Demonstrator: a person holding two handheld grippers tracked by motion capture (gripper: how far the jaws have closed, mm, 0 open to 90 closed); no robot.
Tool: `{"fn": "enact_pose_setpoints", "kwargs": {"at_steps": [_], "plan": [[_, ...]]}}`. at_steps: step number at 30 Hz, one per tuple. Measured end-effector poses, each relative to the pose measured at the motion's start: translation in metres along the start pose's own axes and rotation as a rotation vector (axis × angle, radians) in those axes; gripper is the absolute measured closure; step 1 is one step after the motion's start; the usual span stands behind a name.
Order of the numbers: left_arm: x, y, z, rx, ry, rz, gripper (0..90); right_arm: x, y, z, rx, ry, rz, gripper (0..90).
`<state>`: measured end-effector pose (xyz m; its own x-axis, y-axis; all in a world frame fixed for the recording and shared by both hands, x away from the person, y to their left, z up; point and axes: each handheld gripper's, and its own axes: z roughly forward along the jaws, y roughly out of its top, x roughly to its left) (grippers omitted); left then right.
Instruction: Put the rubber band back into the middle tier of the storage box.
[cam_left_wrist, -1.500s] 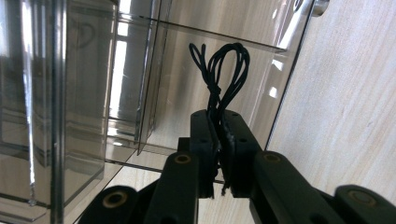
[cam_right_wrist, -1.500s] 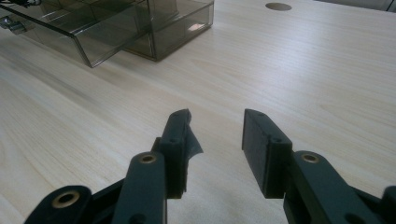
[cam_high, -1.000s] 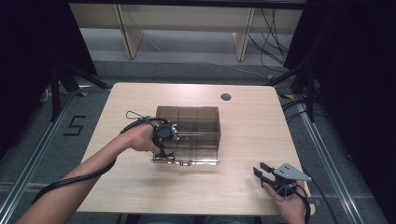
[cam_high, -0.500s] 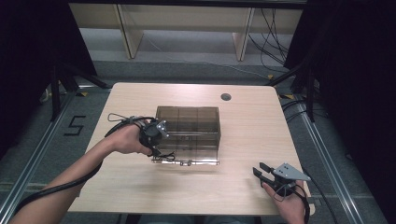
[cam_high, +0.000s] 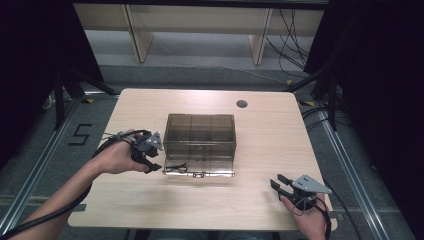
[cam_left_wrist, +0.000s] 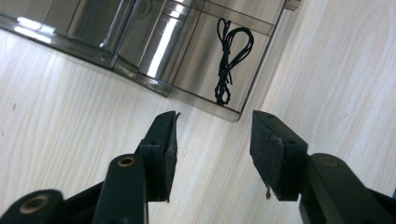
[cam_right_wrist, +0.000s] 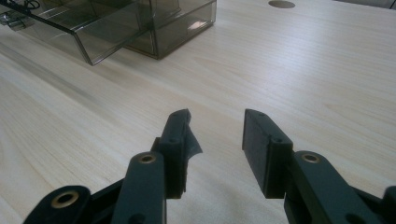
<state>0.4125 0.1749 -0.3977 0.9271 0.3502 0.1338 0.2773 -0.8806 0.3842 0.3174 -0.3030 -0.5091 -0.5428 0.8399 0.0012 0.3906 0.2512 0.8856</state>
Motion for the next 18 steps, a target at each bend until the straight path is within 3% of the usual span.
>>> {"fn": "enact_pose_setpoints", "kwargs": {"at_steps": [7, 18], "plan": [[-0.006, -0.020, -0.004, -0.043, 0.026, -0.038, 48.4, 0.001, 0.000, 0.000, 0.008, 0.013, 0.025, 61.9], [-0.017, -0.045, -0.001, -0.106, 0.057, -0.086, 45.7, 0.002, 0.000, 0.000, 0.004, 0.004, 0.014, 61.7]]}}
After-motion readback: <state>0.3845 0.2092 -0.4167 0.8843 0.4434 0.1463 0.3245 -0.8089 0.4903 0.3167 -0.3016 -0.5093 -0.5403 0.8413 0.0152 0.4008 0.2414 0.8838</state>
